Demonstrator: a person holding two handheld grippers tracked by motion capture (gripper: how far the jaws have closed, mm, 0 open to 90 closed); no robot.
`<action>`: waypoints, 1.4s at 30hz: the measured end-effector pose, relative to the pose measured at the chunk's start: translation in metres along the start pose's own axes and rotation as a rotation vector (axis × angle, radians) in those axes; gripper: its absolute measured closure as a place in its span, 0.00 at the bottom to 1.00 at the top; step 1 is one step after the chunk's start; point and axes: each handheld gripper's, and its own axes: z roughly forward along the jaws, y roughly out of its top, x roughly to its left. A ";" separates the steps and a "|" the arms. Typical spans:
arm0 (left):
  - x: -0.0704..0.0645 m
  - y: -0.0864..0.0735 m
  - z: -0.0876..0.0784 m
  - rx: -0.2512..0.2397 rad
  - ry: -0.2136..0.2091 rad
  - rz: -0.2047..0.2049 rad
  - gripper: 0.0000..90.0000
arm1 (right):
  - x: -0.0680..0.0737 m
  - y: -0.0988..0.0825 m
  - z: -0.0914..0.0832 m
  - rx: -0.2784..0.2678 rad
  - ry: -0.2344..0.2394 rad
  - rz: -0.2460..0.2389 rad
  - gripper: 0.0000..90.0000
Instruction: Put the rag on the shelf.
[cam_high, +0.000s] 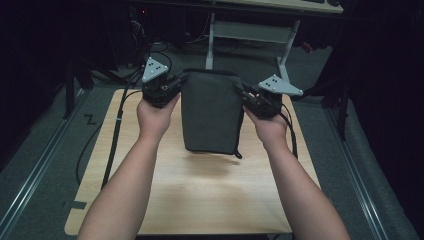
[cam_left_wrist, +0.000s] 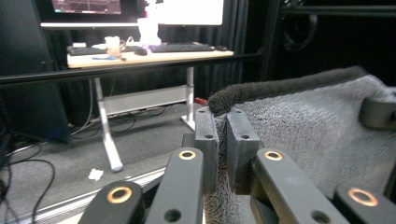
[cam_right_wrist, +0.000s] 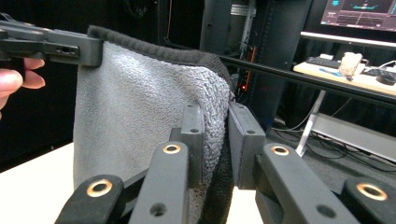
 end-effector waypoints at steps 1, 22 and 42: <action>0.000 0.000 0.000 0.000 0.000 0.000 0.94 | -0.003 0.000 0.004 0.002 0.003 -0.002 0.87; 0.031 -0.062 0.067 0.252 0.014 -0.014 0.94 | -0.033 -0.046 0.062 0.208 -0.003 -0.076 0.87; 0.033 -0.116 0.071 0.340 -0.064 -0.106 0.94 | -0.050 -0.088 0.071 0.271 0.060 0.056 0.87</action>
